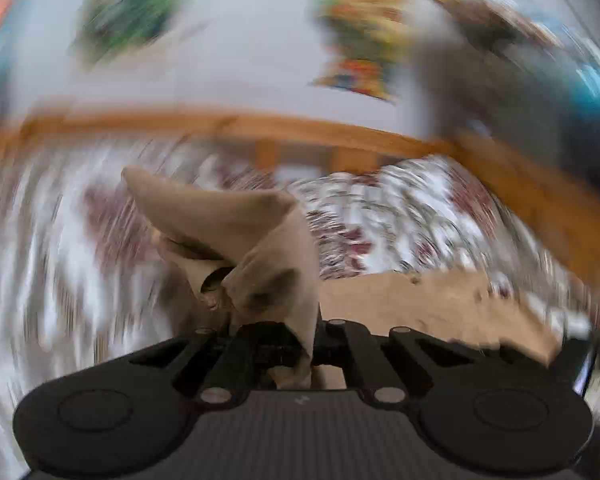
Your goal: Fold large clothes
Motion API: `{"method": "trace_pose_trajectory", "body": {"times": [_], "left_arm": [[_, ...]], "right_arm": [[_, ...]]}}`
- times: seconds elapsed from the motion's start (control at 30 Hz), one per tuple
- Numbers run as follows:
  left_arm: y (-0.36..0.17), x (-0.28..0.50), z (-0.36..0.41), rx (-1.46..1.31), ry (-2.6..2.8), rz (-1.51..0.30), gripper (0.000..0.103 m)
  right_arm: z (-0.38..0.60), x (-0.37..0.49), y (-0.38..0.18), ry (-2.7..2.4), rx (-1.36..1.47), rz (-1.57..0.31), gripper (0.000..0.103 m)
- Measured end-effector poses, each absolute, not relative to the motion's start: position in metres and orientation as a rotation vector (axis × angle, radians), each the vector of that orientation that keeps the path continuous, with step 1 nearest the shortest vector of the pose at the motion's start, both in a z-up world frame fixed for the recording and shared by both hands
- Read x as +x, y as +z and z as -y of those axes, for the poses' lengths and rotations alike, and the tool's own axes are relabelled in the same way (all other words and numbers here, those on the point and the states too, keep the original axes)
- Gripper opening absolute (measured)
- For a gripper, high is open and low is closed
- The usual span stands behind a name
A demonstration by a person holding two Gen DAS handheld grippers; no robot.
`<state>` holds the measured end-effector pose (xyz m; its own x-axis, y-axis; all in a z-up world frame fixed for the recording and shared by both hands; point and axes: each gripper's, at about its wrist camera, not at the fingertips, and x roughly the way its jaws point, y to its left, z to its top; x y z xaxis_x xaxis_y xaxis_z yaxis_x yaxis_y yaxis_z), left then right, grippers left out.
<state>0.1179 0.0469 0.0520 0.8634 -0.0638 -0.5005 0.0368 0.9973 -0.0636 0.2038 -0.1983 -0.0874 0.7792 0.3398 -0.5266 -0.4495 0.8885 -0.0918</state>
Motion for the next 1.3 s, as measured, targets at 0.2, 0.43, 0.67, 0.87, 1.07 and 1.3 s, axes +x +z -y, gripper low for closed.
{"method": "trace_pose_trajectory", "body": {"times": [0.2,0.43,0.67,0.87,1.07,1.3], "left_arm": [[0.083,0.149,0.020,0.152,-0.263,-0.526,0.001],[0.073,0.173,0.096,0.317,-0.507,-0.591,0.001],[0.034,0.172,0.155,0.429,-0.646,-0.668,0.001],[0.003,0.147,0.189,0.559,-0.724,-0.689,0.001],[-0.027,0.137,0.214,0.613,-0.745,-0.714,0.002],[-0.024,0.152,0.191,0.393,-0.767,-0.822,0.021]], "right_arm": [[0.240,0.215,-0.072,0.467,0.046,-0.529,0.049],[0.371,0.256,0.002,0.406,0.442,-0.628,0.046],[0.463,0.241,-0.017,0.598,1.020,-0.678,0.075],[0.465,0.258,-0.035,0.608,1.065,-0.739,0.077],[0.451,0.273,-0.033,0.570,0.836,-0.756,0.064],[0.445,0.271,-0.057,0.497,0.632,-0.786,0.007]]}}
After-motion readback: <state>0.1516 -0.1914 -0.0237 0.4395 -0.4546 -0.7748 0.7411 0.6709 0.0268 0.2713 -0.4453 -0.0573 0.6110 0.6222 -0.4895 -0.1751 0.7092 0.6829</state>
